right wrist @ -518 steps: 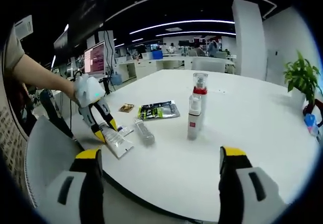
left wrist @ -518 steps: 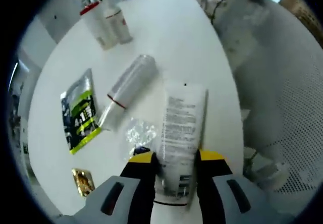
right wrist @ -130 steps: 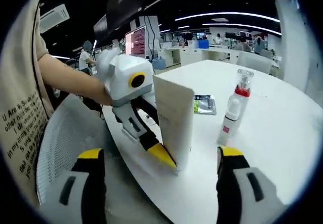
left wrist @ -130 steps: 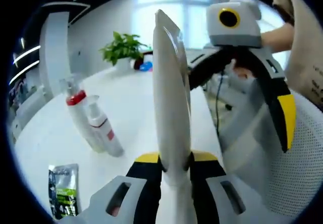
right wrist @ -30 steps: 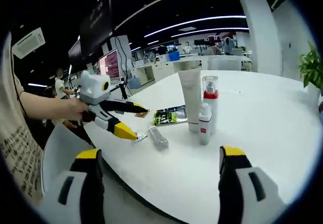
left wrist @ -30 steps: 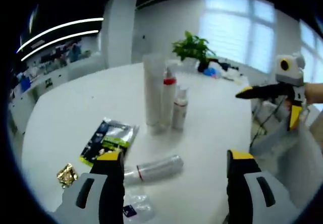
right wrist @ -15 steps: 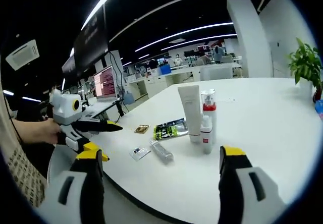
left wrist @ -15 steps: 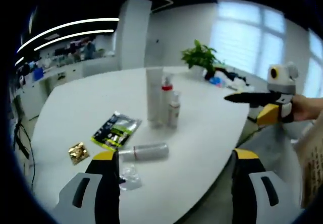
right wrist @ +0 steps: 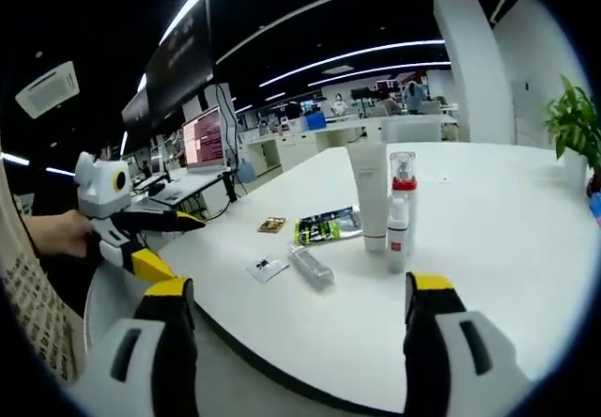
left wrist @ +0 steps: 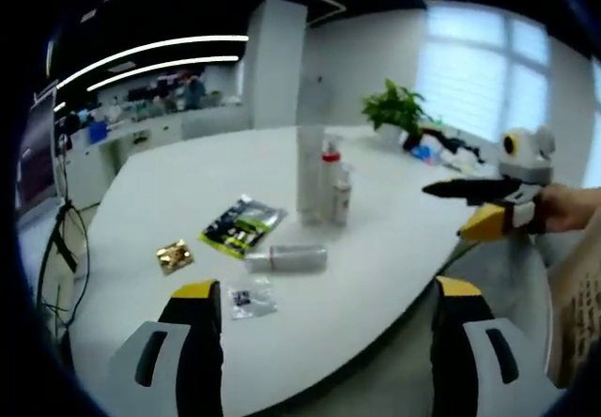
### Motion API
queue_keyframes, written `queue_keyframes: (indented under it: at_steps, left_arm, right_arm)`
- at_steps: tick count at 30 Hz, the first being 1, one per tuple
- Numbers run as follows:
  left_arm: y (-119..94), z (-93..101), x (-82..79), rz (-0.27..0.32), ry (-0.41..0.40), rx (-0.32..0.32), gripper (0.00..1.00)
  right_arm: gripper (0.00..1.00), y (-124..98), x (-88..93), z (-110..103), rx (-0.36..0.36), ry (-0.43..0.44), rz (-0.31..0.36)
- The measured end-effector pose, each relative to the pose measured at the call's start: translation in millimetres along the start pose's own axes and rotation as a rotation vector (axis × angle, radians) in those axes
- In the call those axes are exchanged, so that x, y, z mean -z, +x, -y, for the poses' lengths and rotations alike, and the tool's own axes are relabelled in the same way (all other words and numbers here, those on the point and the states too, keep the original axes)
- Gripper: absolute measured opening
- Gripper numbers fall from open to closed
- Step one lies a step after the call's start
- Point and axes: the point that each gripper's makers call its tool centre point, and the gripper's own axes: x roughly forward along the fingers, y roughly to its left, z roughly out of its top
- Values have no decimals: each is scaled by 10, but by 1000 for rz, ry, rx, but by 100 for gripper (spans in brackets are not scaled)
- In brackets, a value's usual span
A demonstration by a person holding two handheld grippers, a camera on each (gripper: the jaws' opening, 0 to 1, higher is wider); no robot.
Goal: Arrange the skincare products in the storage area until every visible bottle or jar stands upright without overlapping.
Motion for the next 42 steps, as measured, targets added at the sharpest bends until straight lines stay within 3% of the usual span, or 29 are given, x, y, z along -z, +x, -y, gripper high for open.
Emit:
queue_keyframes:
  at_steps: [8, 18, 25, 42]
  left_arm:
    - [-15, -44, -59, 43, 1, -19, 85]
    - [3, -48, -15, 27, 23, -16, 85]
    - [-14, -126, -26, 46, -33, -32, 84]
    - [-6, -96, 4, 31, -27, -29, 82]
  right_arm:
    - [91, 8, 38, -46, -16, -14, -23]
    - [90, 20, 78, -75, -30, -25, -47]
    - [89, 27, 106, -78, -36, -19, -62]
    - [85, 44, 169, -145, -58, -57, -108]
